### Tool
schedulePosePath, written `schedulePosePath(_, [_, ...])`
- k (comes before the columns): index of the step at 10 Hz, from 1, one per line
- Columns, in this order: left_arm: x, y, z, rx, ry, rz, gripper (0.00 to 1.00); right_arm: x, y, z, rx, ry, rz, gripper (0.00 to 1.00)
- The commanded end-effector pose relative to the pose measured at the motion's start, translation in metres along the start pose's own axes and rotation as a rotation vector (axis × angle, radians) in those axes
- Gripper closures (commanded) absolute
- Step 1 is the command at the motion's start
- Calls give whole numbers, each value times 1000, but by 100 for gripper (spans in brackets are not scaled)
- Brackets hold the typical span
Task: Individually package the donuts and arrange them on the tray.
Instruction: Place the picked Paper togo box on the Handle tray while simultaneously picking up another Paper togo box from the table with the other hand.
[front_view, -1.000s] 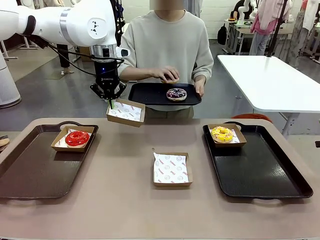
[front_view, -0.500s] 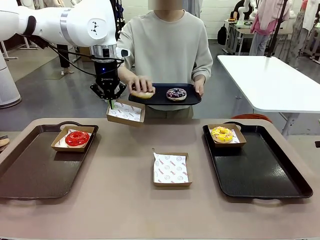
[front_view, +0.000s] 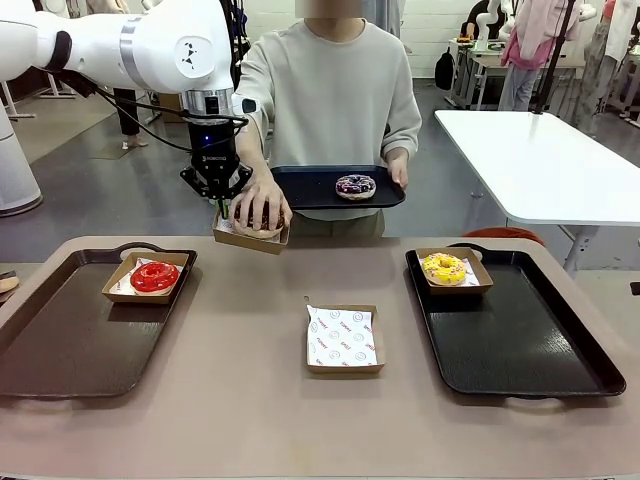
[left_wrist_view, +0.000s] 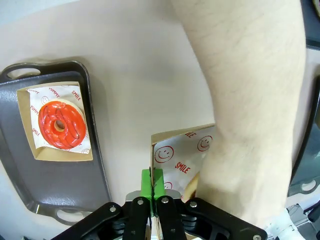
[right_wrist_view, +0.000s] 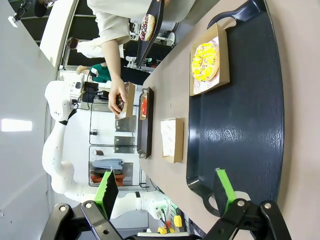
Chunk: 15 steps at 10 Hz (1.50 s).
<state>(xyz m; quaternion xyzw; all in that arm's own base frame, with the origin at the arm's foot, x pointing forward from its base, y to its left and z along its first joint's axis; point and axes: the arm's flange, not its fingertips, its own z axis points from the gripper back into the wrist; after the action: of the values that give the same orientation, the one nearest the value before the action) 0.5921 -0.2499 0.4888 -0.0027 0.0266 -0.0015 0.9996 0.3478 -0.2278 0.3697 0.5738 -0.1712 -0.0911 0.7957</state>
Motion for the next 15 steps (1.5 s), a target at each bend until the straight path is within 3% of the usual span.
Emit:
schedulePosePath(1, [-3,2,1,1,-2,1,100,-2,0,0,4,-6,-10,0])
schedulePosePath(11, [0,0,0,0,0,0,99,0,0,0,0,0,0,0])
schedulePosePath(13, [-23,28,25,-22,-14,-49,99,6,43,-44,-119,180,74,0])
schedulePosePath(15, [-53,77,50,-61,-50,-80,99,18,99,-90,-204,285,78,0])
